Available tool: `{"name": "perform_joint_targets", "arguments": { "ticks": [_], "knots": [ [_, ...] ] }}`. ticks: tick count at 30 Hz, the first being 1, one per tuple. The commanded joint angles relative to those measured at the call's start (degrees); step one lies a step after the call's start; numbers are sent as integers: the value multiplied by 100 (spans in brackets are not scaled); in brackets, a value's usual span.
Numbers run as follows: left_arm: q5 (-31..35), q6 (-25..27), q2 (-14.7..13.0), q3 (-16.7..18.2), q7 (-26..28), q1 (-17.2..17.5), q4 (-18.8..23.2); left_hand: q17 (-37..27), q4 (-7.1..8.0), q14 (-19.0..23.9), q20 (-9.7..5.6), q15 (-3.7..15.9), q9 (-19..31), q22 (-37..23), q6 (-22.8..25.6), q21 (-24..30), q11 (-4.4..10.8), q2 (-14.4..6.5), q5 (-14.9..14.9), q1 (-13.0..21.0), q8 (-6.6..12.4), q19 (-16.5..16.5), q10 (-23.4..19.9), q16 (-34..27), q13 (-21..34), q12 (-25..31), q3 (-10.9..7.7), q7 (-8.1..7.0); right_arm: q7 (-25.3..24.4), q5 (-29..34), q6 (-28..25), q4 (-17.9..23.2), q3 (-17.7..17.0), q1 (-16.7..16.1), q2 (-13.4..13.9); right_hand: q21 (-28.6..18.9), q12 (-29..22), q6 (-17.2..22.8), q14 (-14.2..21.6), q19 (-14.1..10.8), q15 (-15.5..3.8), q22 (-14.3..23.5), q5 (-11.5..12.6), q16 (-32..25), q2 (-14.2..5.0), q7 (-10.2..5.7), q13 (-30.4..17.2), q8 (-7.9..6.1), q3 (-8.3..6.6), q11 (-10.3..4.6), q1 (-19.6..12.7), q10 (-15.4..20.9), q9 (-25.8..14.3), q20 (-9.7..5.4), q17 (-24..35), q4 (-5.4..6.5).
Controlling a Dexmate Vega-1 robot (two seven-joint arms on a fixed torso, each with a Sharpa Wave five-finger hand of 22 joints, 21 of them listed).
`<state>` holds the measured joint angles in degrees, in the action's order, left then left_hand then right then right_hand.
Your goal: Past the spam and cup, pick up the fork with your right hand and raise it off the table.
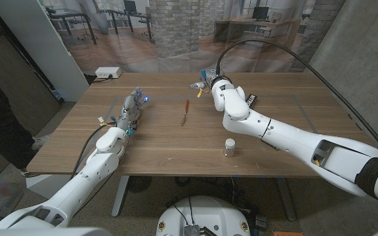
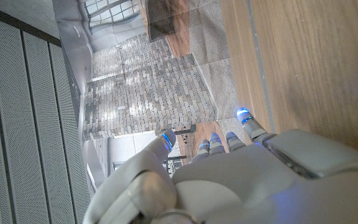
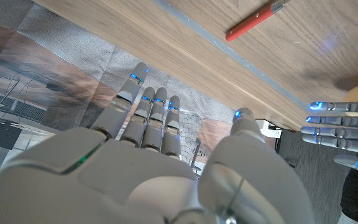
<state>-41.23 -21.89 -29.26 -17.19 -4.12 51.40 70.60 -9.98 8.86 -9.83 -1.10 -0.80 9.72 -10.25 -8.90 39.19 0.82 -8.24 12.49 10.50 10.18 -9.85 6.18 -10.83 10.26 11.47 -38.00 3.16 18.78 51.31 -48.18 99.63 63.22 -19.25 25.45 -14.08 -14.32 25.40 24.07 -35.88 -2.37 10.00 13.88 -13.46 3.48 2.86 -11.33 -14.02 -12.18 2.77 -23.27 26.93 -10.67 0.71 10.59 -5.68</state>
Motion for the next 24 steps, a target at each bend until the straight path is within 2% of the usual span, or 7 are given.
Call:
{"name": "perform_joint_targets", "arguments": {
  "ticks": [1, 7, 24],
  "knots": [
    [-2, -5, -2, 3, -14, -9, -13, -12, 4, -26, 22, -13, 17, -30, -31, -2, -27, -207, -18, -52, 11, -457, 13, 10, 23, -3, -48, 32, 197, 184, -153, -226, 185, 110, -155, -41, 21, 67, 90, -64, -1, 28, 65, 6, 46, -9, -7, -29, 28, -6, -45, 48, -4, -25, -2, -30],
    [-13, -19, 3, 14, -15, 3, -28, -12, 5, -25, 25, -10, 17, -30, -30, -5, -27, -207, -19, -55, 12, -455, 12, 9, 23, -3, -48, 31, 217, 205, -178, -341, 239, 142, -223, -25, 21, 126, 201, -72, -45, 30, 98, -6, 77, -37, -7, -29, 46, -58, -93, 128, -4, -18, -5, -56],
    [-33, -21, 16, 14, -64, -34, -126, -11, 3, -26, 17, -14, 16, -30, -34, -17, -23, -205, -20, -63, 11, -456, 16, 9, 23, -3, -52, 31, 270, 170, -231, -656, 398, 243, -384, 28, 77, 113, 154, -14, -41, 32, 152, 59, 87, -47, -9, 15, 67, -46, -154, 114, -6, -22, -3, -73]
  ]
}}
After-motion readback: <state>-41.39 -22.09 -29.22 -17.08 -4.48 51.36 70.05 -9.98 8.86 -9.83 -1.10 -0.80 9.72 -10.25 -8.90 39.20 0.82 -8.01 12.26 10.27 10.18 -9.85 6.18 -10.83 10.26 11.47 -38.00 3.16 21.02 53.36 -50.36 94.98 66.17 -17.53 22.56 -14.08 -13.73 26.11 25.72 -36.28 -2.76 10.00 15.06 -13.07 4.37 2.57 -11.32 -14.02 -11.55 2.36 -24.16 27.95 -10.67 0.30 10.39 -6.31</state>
